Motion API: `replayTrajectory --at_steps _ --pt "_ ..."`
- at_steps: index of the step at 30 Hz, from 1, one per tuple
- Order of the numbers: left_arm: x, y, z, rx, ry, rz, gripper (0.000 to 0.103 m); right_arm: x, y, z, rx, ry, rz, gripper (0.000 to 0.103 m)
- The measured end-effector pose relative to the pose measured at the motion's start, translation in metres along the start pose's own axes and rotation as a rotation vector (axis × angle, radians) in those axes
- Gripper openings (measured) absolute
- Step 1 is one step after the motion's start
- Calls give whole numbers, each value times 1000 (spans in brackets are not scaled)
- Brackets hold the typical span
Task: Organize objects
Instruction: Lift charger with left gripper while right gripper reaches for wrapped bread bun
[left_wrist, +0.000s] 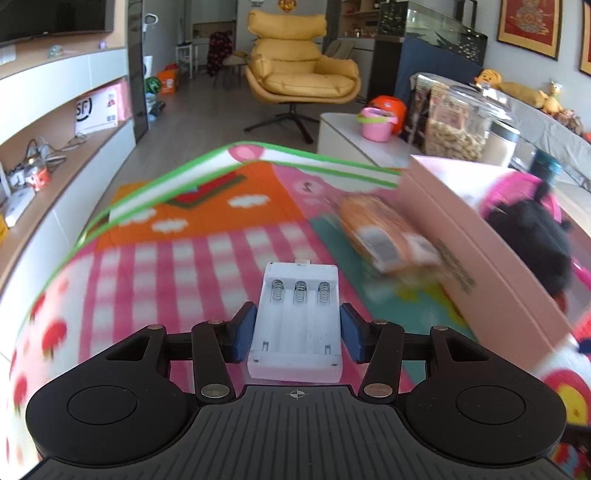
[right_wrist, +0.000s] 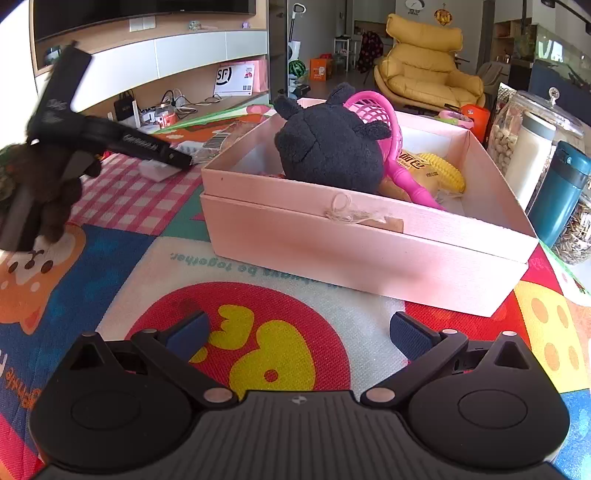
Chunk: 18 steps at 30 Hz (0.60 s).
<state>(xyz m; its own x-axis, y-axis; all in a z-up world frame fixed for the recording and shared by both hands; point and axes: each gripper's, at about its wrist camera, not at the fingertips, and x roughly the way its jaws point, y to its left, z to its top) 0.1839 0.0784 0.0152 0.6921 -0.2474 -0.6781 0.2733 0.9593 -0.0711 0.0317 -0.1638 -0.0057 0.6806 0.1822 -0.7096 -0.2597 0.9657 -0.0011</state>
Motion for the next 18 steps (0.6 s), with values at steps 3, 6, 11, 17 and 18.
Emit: replayTrajectory --at_steps 3,6,11,17,18 --pt "-28 -17 -29 -19 -15 -14 54 0 2 6 -23 36 11 103" --pt "-53 -24 -57 -54 -44 -33 53 -10 2 18 -36 75 98 103" --pt "-75 -16 -81 -158 -89 -62 54 -52 28 84 -156 -108 18 103" --pt "-76 -14 -86 -163 -119 -70 54 7 63 183 -176 3 46 103" --pt "-76 -13 -86 -169 -121 -74 54 26 69 194 -177 36 31 103"
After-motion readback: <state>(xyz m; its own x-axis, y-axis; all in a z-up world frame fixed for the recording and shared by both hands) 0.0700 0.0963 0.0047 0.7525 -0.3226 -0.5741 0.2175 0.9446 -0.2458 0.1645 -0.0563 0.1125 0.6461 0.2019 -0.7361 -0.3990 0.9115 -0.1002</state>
